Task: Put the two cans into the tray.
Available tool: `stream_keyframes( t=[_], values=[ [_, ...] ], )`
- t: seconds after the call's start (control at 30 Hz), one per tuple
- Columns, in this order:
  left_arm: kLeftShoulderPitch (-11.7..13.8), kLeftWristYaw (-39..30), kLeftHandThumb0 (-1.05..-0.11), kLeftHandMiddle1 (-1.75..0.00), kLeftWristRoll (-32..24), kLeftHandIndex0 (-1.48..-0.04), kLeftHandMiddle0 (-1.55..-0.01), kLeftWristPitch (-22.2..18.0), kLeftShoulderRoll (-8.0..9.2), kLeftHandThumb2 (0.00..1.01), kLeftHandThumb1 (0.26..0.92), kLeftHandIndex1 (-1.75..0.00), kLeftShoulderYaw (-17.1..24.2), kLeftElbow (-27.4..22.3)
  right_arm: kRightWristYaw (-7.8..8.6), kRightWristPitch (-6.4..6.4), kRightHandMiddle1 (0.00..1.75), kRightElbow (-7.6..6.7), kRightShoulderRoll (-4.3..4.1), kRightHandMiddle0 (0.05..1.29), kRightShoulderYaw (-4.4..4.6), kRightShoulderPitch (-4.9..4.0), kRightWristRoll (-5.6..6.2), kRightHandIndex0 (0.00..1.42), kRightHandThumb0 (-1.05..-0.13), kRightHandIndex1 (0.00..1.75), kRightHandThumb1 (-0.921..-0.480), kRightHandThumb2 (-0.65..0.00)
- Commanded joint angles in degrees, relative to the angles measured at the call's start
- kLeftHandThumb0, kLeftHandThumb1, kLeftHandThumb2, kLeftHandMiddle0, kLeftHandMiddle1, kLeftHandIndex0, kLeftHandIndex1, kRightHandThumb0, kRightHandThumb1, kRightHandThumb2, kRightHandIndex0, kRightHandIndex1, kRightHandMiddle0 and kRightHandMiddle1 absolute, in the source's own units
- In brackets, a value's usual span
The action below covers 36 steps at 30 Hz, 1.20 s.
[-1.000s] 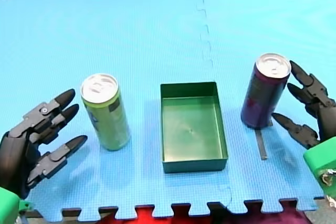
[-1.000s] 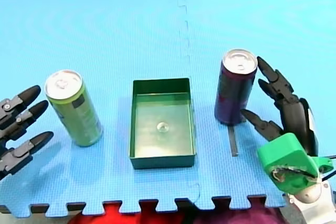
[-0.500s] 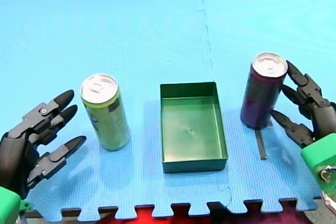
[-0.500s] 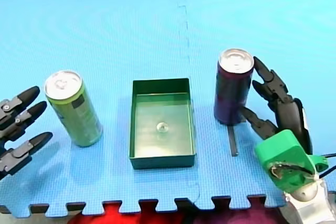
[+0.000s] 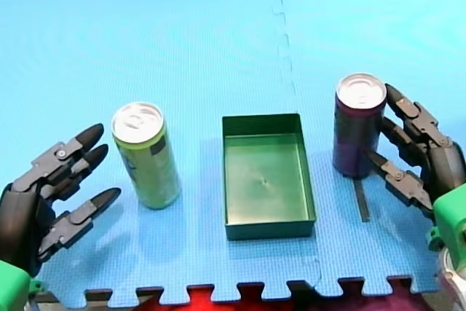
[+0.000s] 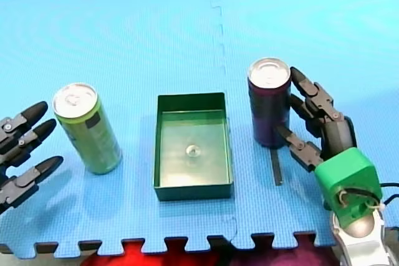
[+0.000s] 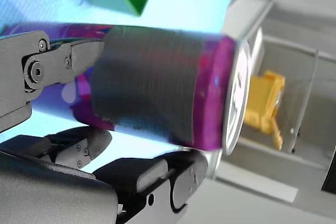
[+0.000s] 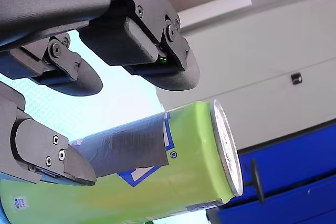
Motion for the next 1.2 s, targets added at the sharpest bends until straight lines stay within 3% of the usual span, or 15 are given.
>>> stream_keyframes(
  t=[0.0,0.1,0.3,0.33,0.5,0.73,0.8,0.97,1.0,1.07,1.17],
  values=[
    [0.13,0.46,-1.048,-0.01,0.18,-0.66,-0.64,0.15,0.34,0.01,0.832,0.0,-0.02,-0.32,1.22,0.75,0.01,-0.84,0.31,0.44,-0.7,0.34,1.14,0.57,-1.048,0.01,-0.921,-0.131],
    [0.18,0.92,-1.048,-0.01,0.48,-0.66,-0.65,0.1,0.42,0.01,0.836,0.0,-0.1,-0.34,2.31,1.66,0.01,-1.69,0.69,0.44,-1.21,0.68,1.88,0.57,-1.048,0.01,-0.921,-0.116],
    [0.19,1.51,-1.048,-0.01,0.92,-0.66,-0.65,0.24,0.66,0.01,0.84,0.0,-0.22,-0.42,1.69,2.35,0.01,-2.41,0.77,0.46,-1.45,1.06,0.86,0.58,-1.048,0.01,-0.921,-0.083],
    [0.21,1.47,-1.048,-0.01,0.88,-0.66,-0.65,0.26,0.68,0.01,0.84,0.0,-0.23,-0.46,1.16,2.31,0.01,-2.45,0.71,0.46,-1.36,1.1,0.3,0.58,-1.048,0.01,-0.921,-0.081],
    [0.34,1.1,-1.048,-0.01,0.5,-0.66,-0.65,0.35,0.73,0.01,0.841,0.0,-0.21,-0.75,-3.36,1.88,0.01,-2.4,-0.02,0.45,-0.31,1.18,-4.59,0.57,-1.048,0.0,-0.921,-0.072],
    [0.86,0.63,-1.048,-0.01,0.05,-0.66,-0.66,0.5,0.81,0.0,0.843,0.0,-0.14,-1.57,-5.84,1.15,0.0,-2.18,-0.47,0.42,0.43,1.7,-7.15,0.51,-1.048,0.0,-0.921,-0.077],
    [0.93,0.56,-1.048,-0.01,-0.06,-0.66,-0.66,0.57,0.86,0.0,0.844,0.0,-0.13,-1.74,-7.78,1.81,0.0,-2.3,-0.97,0.38,1.22,1.81,-9.37,0.43,-1.048,0.0,-0.921,-0.08],
    [1.01,0.27,-1.048,-0.01,-0.5,-0.67,-0.66,0.74,0.93,0.0,0.845,0.0,-0.04,-1.92,-16.29,5.4,0.0,-3.85,-4.09,0.25,5.48,2.04,-20.29,0.23,-1.048,0.0,-0.921,-0.106],
    [0.97,0.06,-1.048,-0.01,-0.73,-0.67,-0.66,0.81,0.95,0.0,0.845,0.0,0.04,-1.88,-17.39,5.54,0.0,-3.87,-4.62,0.24,5.96,2.03,-21.58,0.21,-1.048,0.0,-0.921,-0.11],
    [0.91,-0.51,-1.048,-0.01,-1.33,-0.67,-0.67,0.94,1.04,0.0,0.843,0.0,0.26,-1.82,-18.11,5.36,0.0,-3.71,-5.43,0.23,6.06,1.98,-22.08,0.18,-1.048,0.0,-0.921,-0.114],
    [0.93,-1.21,-1.048,-0.01,-2.1,-0.67,-0.67,1.06,1.21,0.0,0.841,0.0,0.55,-1.93,-17.88,4.71,0.0,-3.03,-6.38,0.22,5.53,1.64,-20.8,0.17,-1.048,0.0,-0.921,-0.114]
  ],
)
